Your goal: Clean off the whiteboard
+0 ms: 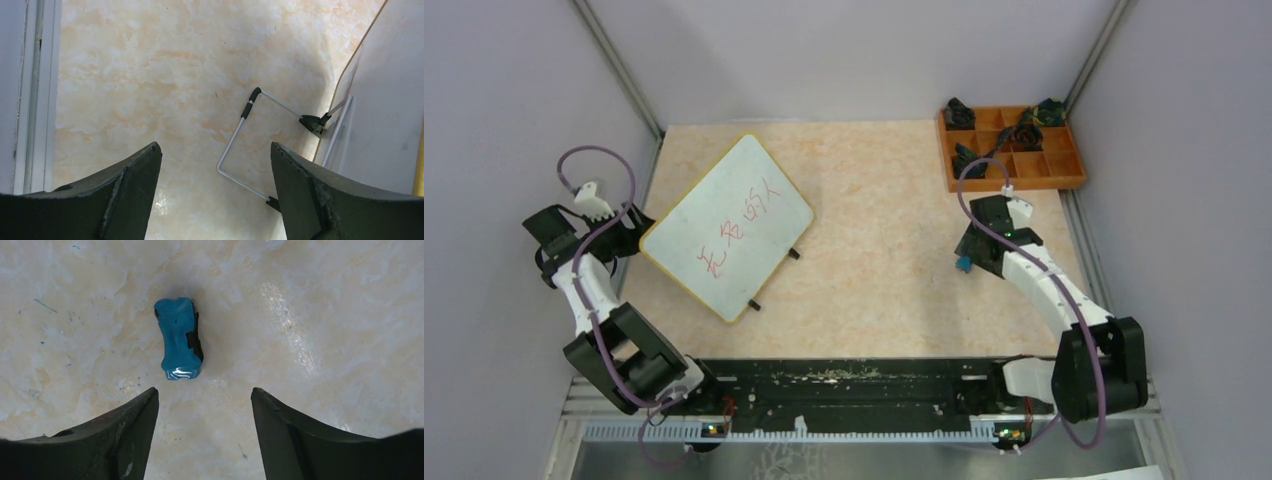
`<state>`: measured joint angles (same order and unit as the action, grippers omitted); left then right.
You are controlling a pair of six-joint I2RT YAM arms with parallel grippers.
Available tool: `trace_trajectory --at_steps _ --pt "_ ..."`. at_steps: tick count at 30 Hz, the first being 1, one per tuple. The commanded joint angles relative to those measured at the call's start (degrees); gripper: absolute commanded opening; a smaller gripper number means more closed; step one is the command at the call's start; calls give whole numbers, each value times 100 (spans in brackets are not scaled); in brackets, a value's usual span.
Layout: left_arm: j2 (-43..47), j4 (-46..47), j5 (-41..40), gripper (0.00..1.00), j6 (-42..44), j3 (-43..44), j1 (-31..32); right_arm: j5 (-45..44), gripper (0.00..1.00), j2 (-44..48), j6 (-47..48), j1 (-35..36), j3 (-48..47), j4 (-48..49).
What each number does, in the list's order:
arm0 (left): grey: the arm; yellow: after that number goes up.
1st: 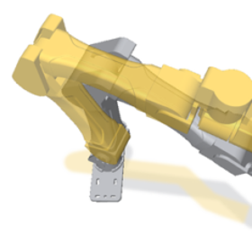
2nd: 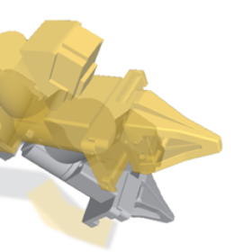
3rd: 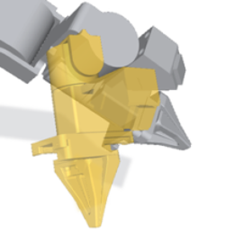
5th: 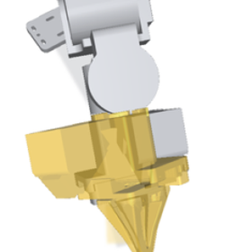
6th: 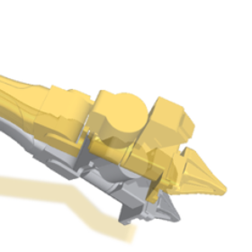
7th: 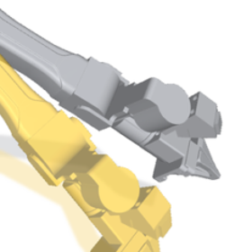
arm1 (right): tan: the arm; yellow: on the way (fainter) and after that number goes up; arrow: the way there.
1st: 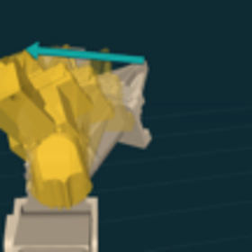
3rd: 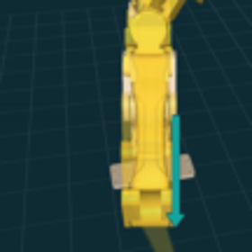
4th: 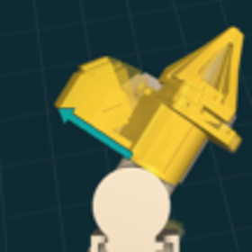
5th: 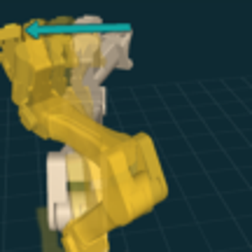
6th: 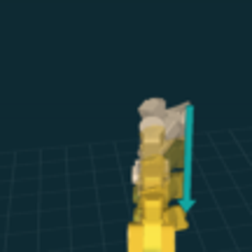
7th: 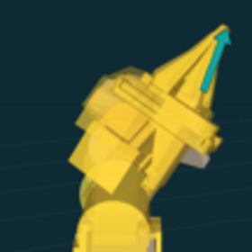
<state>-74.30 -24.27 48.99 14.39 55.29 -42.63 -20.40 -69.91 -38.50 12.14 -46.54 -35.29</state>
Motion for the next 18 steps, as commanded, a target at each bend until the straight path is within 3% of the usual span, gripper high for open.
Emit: trace_trajectory --at_steps 1,7,18 --pt "216 -99 92 85 112 -41 -34 -139 68 -498 193 -94 -212 481" --pt "250 -199 69 85 214 -77 -34 74 66 -1192 545 -168 -377 843" --pt "321 -183 18 85 228 -154 -33 211 65 -1426 797 -177 -636 1111"
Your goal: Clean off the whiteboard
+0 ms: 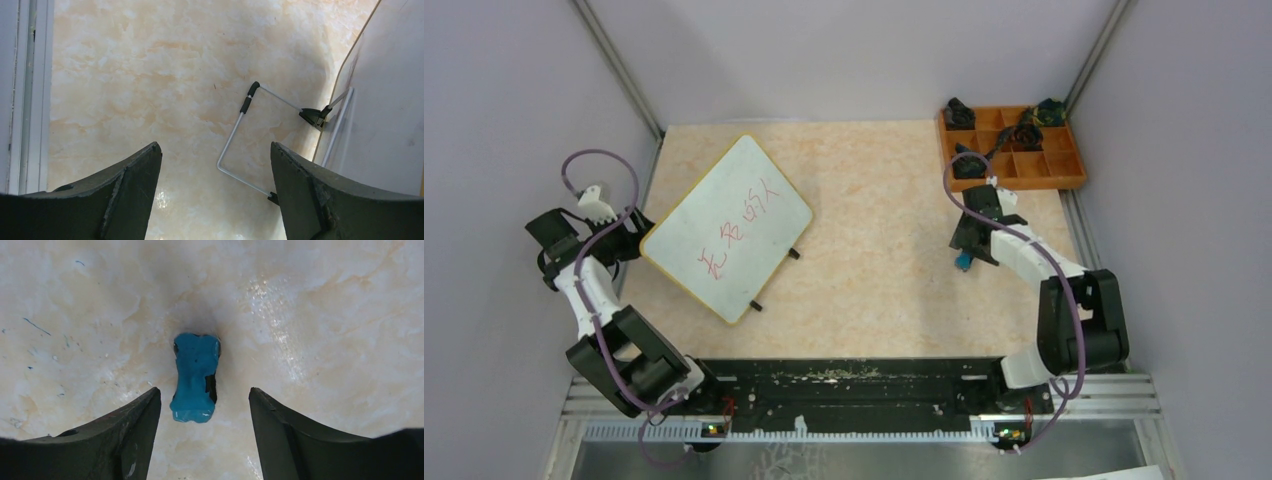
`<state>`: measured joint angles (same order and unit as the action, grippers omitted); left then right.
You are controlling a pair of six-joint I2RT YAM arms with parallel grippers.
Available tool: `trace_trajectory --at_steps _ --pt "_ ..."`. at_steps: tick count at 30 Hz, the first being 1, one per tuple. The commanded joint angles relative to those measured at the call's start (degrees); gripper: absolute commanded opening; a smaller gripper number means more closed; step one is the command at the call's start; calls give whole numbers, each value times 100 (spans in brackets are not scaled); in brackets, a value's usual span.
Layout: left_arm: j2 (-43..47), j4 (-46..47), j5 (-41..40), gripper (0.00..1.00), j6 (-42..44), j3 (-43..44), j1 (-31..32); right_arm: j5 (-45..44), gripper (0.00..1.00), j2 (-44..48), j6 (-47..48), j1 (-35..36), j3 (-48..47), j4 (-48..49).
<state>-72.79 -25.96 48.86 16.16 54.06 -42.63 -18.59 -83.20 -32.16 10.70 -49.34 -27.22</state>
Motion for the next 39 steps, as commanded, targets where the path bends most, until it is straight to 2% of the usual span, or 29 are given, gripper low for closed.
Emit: trace_trajectory --at_steps 1,18,39 --pt "169 -15 32 85 46 -19 -34 27 65 -133 166 -37 -378 317" --pt "165 -32 -98 85 81 67 -26 114 53 -536 78 -33 -309 588" --pt "165 -83 -90 85 70 85 -33 118 52 -663 15 -33 -116 707"
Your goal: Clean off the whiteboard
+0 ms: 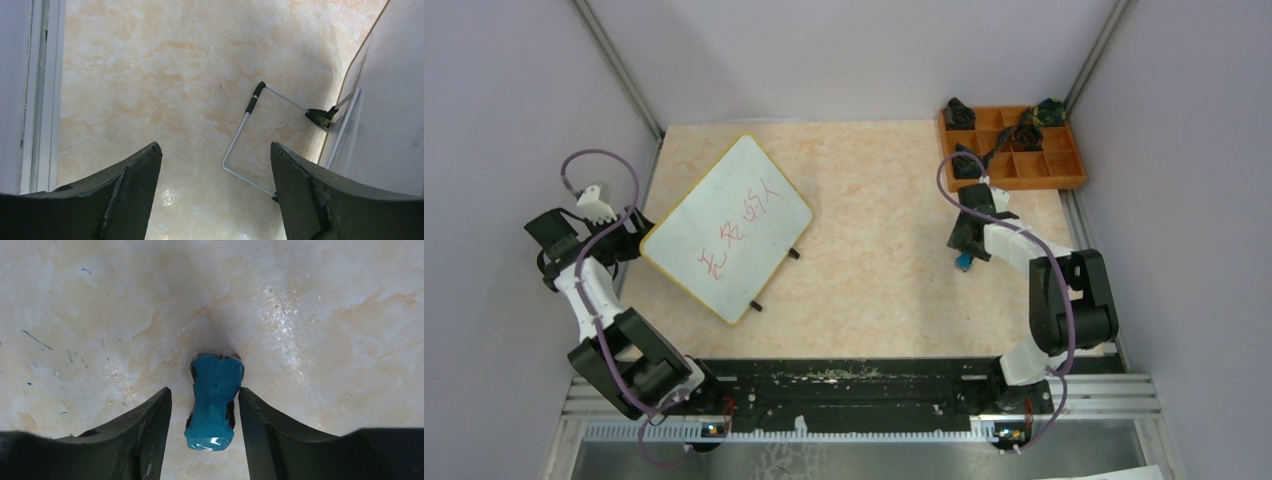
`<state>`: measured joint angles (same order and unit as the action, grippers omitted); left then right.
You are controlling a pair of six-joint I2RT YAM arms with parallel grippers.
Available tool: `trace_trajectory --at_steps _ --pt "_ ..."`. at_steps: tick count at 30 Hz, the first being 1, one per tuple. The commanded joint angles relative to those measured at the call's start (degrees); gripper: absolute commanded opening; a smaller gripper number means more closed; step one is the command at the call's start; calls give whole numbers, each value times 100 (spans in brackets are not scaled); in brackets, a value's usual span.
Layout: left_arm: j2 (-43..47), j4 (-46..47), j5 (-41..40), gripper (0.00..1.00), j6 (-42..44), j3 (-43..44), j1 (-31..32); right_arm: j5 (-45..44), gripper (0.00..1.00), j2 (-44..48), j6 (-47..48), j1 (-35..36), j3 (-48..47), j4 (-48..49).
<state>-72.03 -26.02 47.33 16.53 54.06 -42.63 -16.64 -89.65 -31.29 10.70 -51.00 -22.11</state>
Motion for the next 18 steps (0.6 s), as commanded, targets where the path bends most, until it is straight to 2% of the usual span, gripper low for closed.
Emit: trace_trajectory --at_steps 1,14,18 --pt "84 -77 60 85 34 79 -31 -80 52 -18 -73 -33 61 202" --pt "58 -104 63 85 38 70 -34 -122 51 140 -150 -33 288 222" --pt "27 -105 124 85 14 78 -29 -123 41 114 -140 -33 337 250"
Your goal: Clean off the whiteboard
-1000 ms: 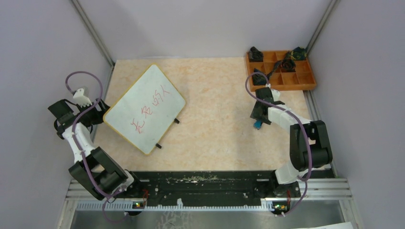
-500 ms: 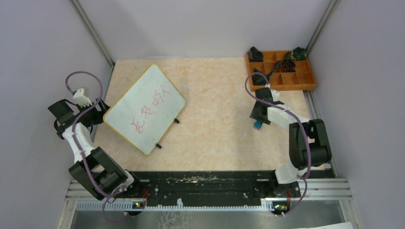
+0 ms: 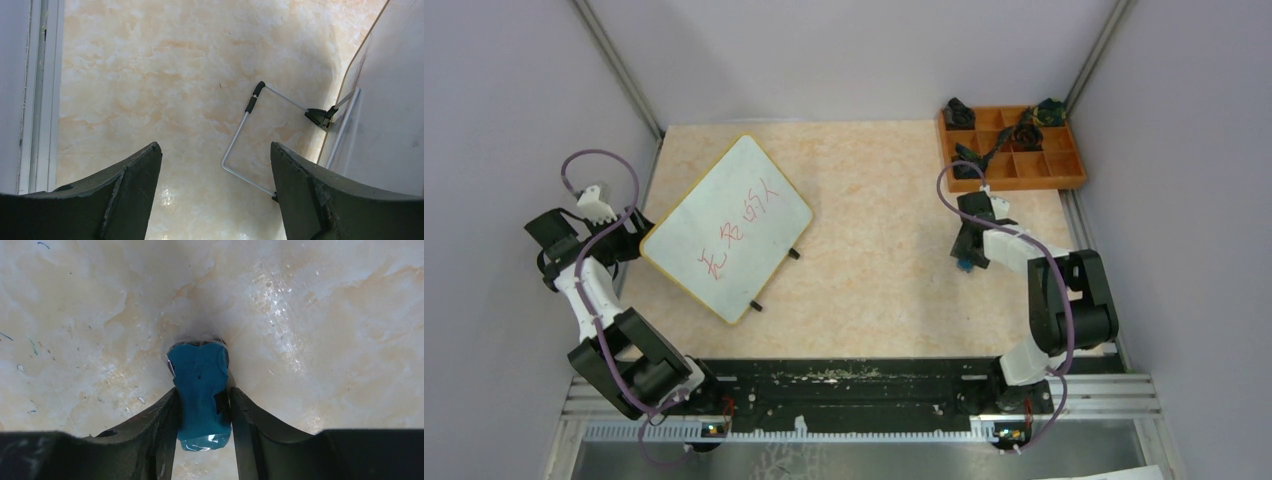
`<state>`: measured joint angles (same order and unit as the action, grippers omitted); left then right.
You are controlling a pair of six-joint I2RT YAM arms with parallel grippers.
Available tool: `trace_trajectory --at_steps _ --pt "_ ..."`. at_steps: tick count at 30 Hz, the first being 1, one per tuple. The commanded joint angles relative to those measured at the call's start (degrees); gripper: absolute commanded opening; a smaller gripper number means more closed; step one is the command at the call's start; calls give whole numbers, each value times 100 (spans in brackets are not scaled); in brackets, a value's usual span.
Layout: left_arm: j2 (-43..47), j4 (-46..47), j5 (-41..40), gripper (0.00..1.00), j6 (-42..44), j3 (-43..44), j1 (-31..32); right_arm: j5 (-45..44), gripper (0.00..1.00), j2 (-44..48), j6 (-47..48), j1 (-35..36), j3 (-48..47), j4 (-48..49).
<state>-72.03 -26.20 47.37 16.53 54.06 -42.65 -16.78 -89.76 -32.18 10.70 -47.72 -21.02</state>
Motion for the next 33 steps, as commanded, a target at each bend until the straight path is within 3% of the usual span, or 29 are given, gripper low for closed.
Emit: trace_trajectory --at_steps 1,6,8,14,24,28,33 --pt "21 -94 122 85 13 78 -27 -94 38 106 -38 -33 9 140" --pt "62 -111 107 85 41 75 -31 -78 17 156 -59 -33 24 157" --pt "85 -113 105 85 64 62 -27 -72 0 235 -43 -33 7 131" --pt "63 -57 208 84 104 47 -30 561 0 940 507 32 81 495" --pt "39 64 409 88 341 110 -33 1135 0 2699 1230 778 161 904" --pt "45 -353 891 94 1039 398 -85 1482 0 3030 1294 819 226 1045" --pt "-105 -837 1144 95 1350 1057 -348 1635 0 3049 1389 845 237 1014"
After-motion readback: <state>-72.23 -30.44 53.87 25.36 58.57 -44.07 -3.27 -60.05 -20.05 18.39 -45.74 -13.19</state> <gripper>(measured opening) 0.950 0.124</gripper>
